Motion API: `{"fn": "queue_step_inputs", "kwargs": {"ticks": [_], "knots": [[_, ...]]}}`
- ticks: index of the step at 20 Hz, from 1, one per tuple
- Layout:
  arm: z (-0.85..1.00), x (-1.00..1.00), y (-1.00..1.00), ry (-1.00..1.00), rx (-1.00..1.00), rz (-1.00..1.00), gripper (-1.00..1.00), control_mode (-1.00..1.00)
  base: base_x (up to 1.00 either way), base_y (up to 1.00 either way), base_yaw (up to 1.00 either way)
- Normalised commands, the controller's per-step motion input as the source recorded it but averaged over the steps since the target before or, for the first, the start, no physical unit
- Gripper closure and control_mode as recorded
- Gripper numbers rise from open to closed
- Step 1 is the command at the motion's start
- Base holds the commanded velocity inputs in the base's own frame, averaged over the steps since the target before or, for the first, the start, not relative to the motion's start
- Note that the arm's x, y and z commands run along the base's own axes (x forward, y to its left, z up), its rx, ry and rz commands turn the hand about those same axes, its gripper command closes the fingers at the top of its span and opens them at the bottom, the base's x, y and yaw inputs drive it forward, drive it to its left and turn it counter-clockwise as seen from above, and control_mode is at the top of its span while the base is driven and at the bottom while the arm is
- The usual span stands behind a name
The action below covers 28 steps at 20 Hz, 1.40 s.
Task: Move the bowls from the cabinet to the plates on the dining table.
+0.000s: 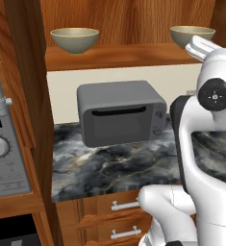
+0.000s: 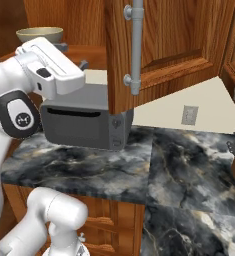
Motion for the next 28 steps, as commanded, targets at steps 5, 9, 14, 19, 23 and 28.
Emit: {"fn": "queue_step_inputs", "kwargs": {"ticks": [5,9,14,19,23,28], "knots": [[0.00,-0.08,-0.05,-0.05,0.02,-0.10,-1.00,-1.00,0.00,0.00,0.00],[0.00,-0.08,-0.13,-0.04,0.03,-0.10,-1.00,-1.00,0.00,0.00,0.00],[0.00,0.00,-0.21,-0.02,0.04,-0.07,-1.00,-1.00,0.00,0.00,0.00],[0.00,0.19,-0.05,0.00,0.02,-0.04,-1.00,-1.00,0.00,0.00,0.00],[0.00,0.24,-0.01,0.00,0.01,-0.02,-1.00,-1.00,0.00,0.00,0.00],[0.01,0.12,-0.15,0.02,0.05,-0.03,-1.00,-1.00,0.00,0.00,0.00]]}}
